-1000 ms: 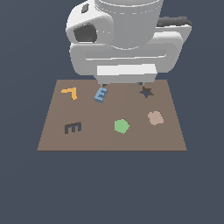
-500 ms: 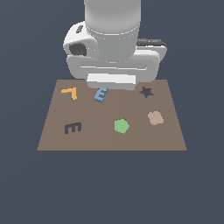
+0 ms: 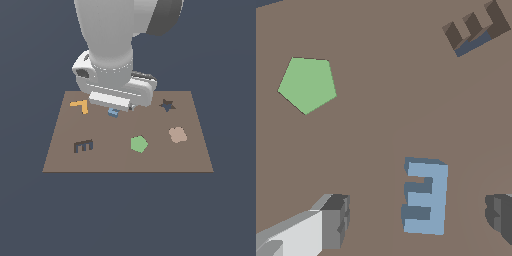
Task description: Insert a designated object into the corresponding slot on a board.
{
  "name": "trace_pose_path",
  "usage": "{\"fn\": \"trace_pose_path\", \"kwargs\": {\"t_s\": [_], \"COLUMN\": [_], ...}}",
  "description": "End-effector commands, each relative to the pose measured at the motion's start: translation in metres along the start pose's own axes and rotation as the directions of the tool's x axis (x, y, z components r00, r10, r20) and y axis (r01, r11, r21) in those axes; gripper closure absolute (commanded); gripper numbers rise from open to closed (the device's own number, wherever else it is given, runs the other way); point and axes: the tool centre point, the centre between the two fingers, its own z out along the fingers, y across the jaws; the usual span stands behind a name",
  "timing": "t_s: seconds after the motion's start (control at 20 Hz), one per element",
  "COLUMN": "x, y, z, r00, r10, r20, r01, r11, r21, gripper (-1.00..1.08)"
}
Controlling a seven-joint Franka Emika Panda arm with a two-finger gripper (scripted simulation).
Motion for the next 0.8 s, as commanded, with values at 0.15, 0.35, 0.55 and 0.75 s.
{"fn": "trace_pose_path", "kwargs": {"t_s": [0.15, 0.35, 0.55, 0.75], "x": [-0.009, -0.011, -0.011, -0.011], "y": [0.012, 0.015, 0.014, 0.014], "z": [0.021, 0.026, 0.028, 0.041], "r00": [0.998, 0.998, 0.998, 0.998], "r10": [0.058, 0.070, 0.067, 0.069], "r20": [0.001, 0.002, 0.003, 0.003], "r01": [-0.058, -0.070, -0.067, -0.069], "r11": [0.998, 0.998, 0.998, 0.998], "r21": [-0.005, -0.006, -0.006, -0.005], "gripper": [-0.92, -0.92, -0.92, -0.92]}}
